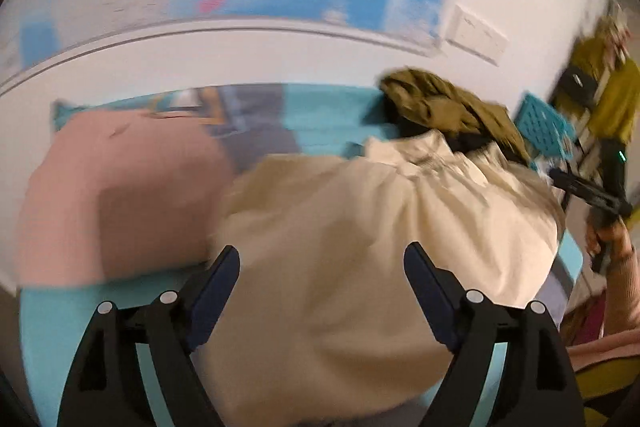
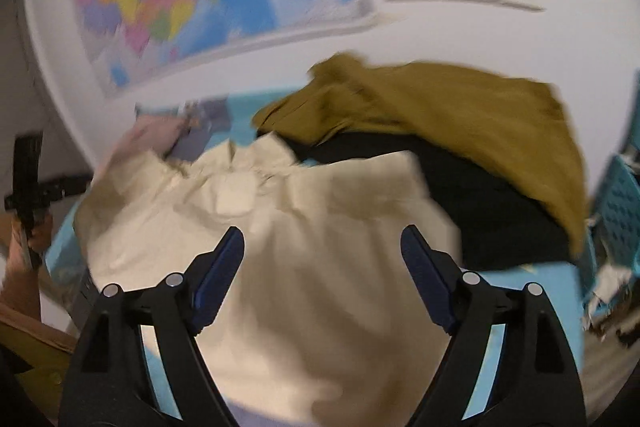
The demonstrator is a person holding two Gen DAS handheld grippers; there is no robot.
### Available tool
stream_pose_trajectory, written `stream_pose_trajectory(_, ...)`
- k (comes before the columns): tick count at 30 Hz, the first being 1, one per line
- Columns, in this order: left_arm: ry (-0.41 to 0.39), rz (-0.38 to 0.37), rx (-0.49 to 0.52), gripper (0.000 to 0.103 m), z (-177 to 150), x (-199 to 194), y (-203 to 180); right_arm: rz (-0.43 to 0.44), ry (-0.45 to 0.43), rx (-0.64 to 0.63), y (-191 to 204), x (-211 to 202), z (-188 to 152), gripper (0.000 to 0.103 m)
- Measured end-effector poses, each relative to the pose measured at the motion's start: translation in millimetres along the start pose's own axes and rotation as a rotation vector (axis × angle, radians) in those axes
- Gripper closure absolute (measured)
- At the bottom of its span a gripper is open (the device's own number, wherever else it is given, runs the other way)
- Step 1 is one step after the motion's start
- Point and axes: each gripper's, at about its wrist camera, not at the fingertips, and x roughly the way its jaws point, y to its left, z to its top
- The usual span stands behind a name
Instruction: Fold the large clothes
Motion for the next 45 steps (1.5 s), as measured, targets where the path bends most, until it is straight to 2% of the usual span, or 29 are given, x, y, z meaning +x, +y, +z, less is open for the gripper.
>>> stream_pose_trajectory(1, 0.019, 0.002, 0.017, 0.022, 3, 12, -7, 0.005, 0.024, -0.013, 5, 13, 1, 0.025)
stream_pose_trajectory(3, 0.08, 0.034, 0.039, 0.031, 9, 41, -17, -0.011, 0.095, -0.036, 10, 46, 0, 0.04)
stream_pose_trajectory(5, 0.119, 0.09, 0.039, 0.038, 12, 62, -19, -0.026, 0.134, -0.044, 12, 62, -4, 0.071)
stream_pose_trajectory(7, 0.137, 0.125, 0.028, 0.039, 12, 73, -17, -0.025, 0.126, -0.042, 12, 65, -5, 0.084)
stream_pose_trajectory(8, 0.139, 0.135, 0.022, 0.039, 14, 76, -17, -0.006, 0.11, -0.024, 11, 62, -4, 0.095)
stream_pose_trajectory(9, 0.136, 0.157, 0.028, 0.04, 14, 77, -18, 0.009, 0.098, -0.012, 10, 58, -4, 0.096)
stream_pose_trajectory(12, 0.121, 0.196, 0.048, 0.045, 13, 74, -24, 0.006, 0.034, -0.003, 12, 44, 1, 0.099)
stream_pose_trajectory(19, 0.109, 0.219, 0.06, 0.052, 14, 75, -31, 0.033, -0.022, 0.031, 12, 31, 13, 0.1)
stream_pose_trajectory(24, 0.095, 0.227, 0.062, 0.069, 20, 77, -30, 0.039, -0.047, 0.038, 11, 28, 24, 0.1)
stream_pose_trajectory(30, 0.066, 0.253, 0.045, 0.079, 38, 76, -25, 0.042, -0.124, 0.043, 11, 20, 47, 0.101)
stream_pose_trajectory(33, 0.056, 0.275, 0.035, 0.079, 43, 78, -22, 0.014, -0.089, 0.032, 9, 39, 49, 0.101)
stream_pose_trajectory(37, 0.082, 0.296, 0.024, 0.077, 39, 93, -15, -0.033, 0.038, 0.006, 7, 83, 38, 0.101)
stream_pose_trajectory(39, 0.084, 0.307, 0.018, 0.068, 36, 99, -9, -0.039, 0.054, 0.018, 3, 92, 34, 0.1)
stream_pose_trajectory(41, 0.076, 0.317, 0.003, 0.06, 33, 102, -2, -0.012, 0.071, 0.048, -4, 96, 32, 0.097)
stream_pose_trajectory(42, 0.072, 0.31, -0.006, 0.058, 32, 103, 1, 0.007, 0.072, 0.07, -8, 95, 31, 0.096)
stream_pose_trajectory(45, 0.056, 0.308, -0.009, 0.055, 29, 97, 3, 0.03, 0.053, 0.069, -7, 78, 27, 0.083)
